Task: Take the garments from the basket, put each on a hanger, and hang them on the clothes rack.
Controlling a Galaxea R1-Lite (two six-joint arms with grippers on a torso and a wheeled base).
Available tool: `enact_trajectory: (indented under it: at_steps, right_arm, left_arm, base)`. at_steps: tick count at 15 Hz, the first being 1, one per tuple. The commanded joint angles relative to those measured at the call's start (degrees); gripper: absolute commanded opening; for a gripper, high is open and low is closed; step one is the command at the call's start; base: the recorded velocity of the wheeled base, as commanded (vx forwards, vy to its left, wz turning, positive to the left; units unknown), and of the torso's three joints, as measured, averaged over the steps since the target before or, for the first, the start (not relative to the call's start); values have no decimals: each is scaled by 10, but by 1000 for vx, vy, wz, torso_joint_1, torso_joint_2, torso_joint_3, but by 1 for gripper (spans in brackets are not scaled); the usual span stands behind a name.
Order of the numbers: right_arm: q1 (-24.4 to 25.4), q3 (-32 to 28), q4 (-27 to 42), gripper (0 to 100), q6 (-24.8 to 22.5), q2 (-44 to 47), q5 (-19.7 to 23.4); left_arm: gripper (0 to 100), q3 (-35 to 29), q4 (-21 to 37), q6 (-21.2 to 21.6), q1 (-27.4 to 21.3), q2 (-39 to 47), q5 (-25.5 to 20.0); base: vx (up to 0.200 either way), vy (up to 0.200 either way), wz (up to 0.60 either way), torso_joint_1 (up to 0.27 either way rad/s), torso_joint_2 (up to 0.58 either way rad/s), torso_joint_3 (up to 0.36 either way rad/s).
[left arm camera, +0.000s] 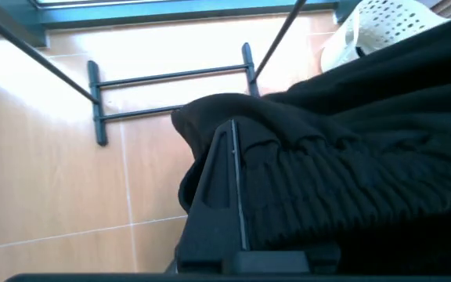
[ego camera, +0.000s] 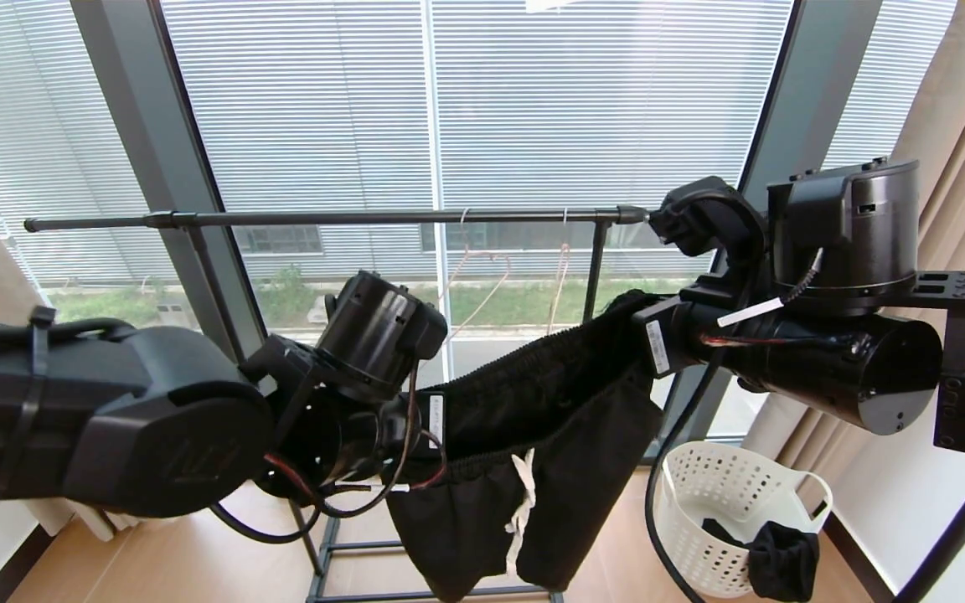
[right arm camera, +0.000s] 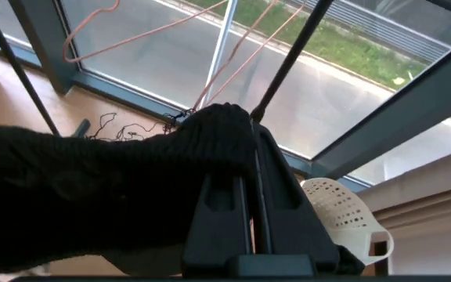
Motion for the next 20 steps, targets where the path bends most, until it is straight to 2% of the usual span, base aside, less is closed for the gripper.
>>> enact_trajectory:
  at_steps: [1,3,6,8,14,17,20]
  right_arm:
    - [-8,8,12,0,-39,-13,17]
    - [-11,-5,58,0,-92,-18,21]
    - [-10,-9,104,0,-94,-16,81]
    - [-14,-7,133,0,-93,-18,81]
    - [-125,-10,154,0,-115,-19,82]
    - [-160,-11,150,0,-121,-18,102]
    - [-178,-5,151,0,-121,-21,106]
  left_arm:
    - [0,-103,104,10,0,-9,16]
    - [0,-203,222,26,0,11,18]
    - [0,-315,352,31,-1,50,46]
    - [0,-322,384,32,1,51,47]
    - [0,-288,389,33,46,43,47]
    - [0,-264,385,30,59,24,44]
    - [0,-267,383,29,63,18,42]
  base:
    - [0,0,0,0,0,0]
    - [0,0,0,0,0,0]
    - [0,0,0,0,0,0]
    - [0,0,0,0,0,0]
    - [0,0,0,0,0,0]
    - [0,0,0,0,0,0]
    - [0,0,0,0,0,0]
